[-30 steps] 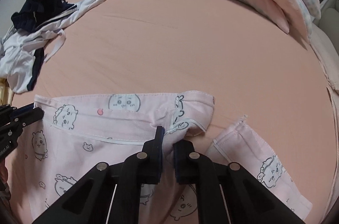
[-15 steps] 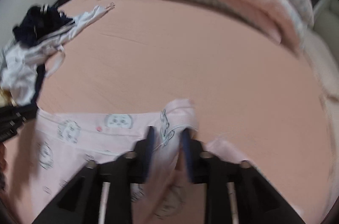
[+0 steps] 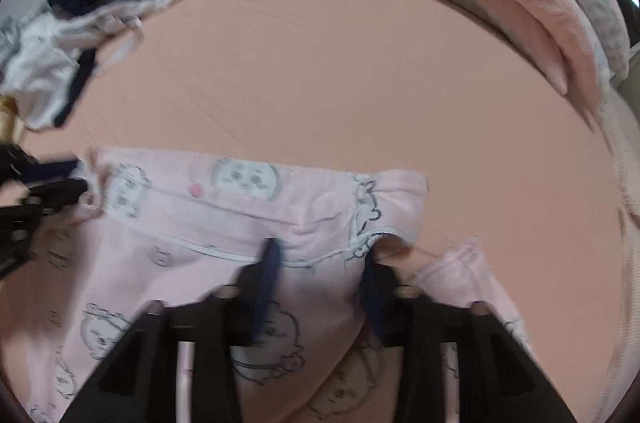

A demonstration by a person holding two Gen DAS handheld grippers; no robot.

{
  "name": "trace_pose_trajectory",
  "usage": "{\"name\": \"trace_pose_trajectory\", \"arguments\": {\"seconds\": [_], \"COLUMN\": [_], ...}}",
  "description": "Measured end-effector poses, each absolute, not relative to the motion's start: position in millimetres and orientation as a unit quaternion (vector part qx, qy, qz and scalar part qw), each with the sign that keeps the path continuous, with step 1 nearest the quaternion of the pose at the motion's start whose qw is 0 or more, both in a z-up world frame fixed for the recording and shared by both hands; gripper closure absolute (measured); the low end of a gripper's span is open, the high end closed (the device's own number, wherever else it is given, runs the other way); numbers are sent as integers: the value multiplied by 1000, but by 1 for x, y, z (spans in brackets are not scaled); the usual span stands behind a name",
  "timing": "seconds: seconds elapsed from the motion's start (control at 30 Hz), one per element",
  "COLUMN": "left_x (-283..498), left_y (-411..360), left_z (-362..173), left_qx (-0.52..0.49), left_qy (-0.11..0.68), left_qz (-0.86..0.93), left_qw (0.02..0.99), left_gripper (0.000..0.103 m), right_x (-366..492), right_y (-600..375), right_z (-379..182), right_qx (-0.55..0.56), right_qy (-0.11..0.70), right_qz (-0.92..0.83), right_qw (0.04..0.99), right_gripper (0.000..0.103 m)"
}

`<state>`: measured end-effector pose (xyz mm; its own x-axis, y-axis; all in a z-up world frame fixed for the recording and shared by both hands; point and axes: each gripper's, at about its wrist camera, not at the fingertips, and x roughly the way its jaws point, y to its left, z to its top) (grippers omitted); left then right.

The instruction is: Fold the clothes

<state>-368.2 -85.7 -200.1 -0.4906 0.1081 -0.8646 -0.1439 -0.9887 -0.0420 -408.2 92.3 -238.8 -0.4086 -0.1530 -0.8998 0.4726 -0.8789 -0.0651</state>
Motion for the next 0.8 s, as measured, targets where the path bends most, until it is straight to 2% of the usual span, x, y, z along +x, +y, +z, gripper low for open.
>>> {"name": "trace_pose_trajectory", "arguments": {"seconds": [0.03, 0.07, 0.33, 0.5, 0.6, 0.67, 0.7, 0.8], "left_x": [-369, -370, -372, -381, -388, -388, -388, -387], "left_y": [-88, -91, -108, -116, -130, -142, -151, -163], "left_z": [-199, -198, -180, -186, -197, -207, -207, -192], "left_qx": [-498, -496, -471, -474, -487, -501, -503, -493], "left_qy": [10, 2, -28, -42, -48, -27, -42, -97], "left_qz": [864, 865, 879, 878, 872, 864, 862, 864], "left_qw": [72, 71, 67, 51, 13, -36, -42, 1], "left_gripper": [98, 99, 100, 100, 97, 97, 97, 97], "right_x": [-407, -407, -409, -411, -417, -426, -427, -425], "right_y": [93, 95, 107, 106, 102, 98, 101, 109], "right_z": [-237, -235, -211, -207, -217, -232, -232, -220], "right_qx": [508, 506, 486, 482, 503, 531, 532, 515], "right_qy": [153, 149, 84, 74, 80, 90, 83, 78], "right_qz": [-827, -829, -848, -851, -841, -824, -825, -838], "right_qw": [188, 186, 193, 192, 184, 173, 172, 162], "right_gripper": [96, 97, 99, 100, 99, 93, 92, 80]}}
